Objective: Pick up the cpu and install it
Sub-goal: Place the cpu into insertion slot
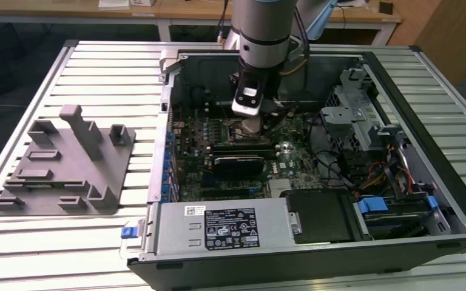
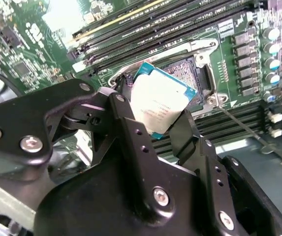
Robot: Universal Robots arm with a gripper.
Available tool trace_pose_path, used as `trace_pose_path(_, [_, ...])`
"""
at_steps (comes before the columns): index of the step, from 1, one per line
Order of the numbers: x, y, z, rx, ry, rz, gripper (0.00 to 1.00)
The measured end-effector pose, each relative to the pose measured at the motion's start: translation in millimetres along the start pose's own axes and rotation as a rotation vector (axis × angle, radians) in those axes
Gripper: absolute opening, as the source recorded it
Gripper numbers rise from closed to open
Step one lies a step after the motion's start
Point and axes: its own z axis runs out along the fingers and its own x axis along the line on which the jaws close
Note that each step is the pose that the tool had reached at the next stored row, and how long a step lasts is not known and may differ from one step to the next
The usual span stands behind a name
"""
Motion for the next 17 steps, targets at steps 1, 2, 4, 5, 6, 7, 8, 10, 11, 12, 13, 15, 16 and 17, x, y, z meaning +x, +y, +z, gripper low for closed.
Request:
trace_pose_path(1, [0.0,0.0,0.0,-0.0001,-0.0013,0.016,0.55])
trace_pose_path(2, [0.0,0.0,0.1,-0.0002,-0.0025,0.032,0.55])
trace_pose_path(4, [0.0,0.0,0.1,-0.0004,-0.0051,0.065,0.55])
trace_pose_path(5, [0.0,0.0,0.2,-0.0005,-0.0063,0.080,0.55])
trace_pose_path(6, [0.0,0.0,0.2,-0.0006,-0.0075,0.096,0.55])
trace_pose_path(7, [0.0,0.0,0.3,-0.0008,-0.0087,0.111,0.55])
trace_pose_path(8, [0.0,0.0,0.3,-0.0009,-0.0099,0.127,0.55])
trace_pose_path(10, [0.0,0.0,0.4,-0.0012,-0.0123,0.159,0.55])
trace_pose_path(11, [0.0,0.0,0.5,-0.0013,-0.0136,0.177,0.55])
trace_pose_path(12, [0.0,0.0,0.6,-0.0015,-0.0148,0.195,0.55])
trace_pose_path(13, [0.0,0.0,0.7,-0.0017,-0.0162,0.213,0.55])
trace_pose_path(15, [0.0,0.0,0.8,-0.0020,-0.0190,0.250,0.55])
trace_pose_path(16, [0.0,-0.1,0.9,-0.0020,-0.0203,0.268,0.55])
trace_pose_path(17, [0.0,0.0,1.0,-0.0022,-0.0217,0.286,0.55])
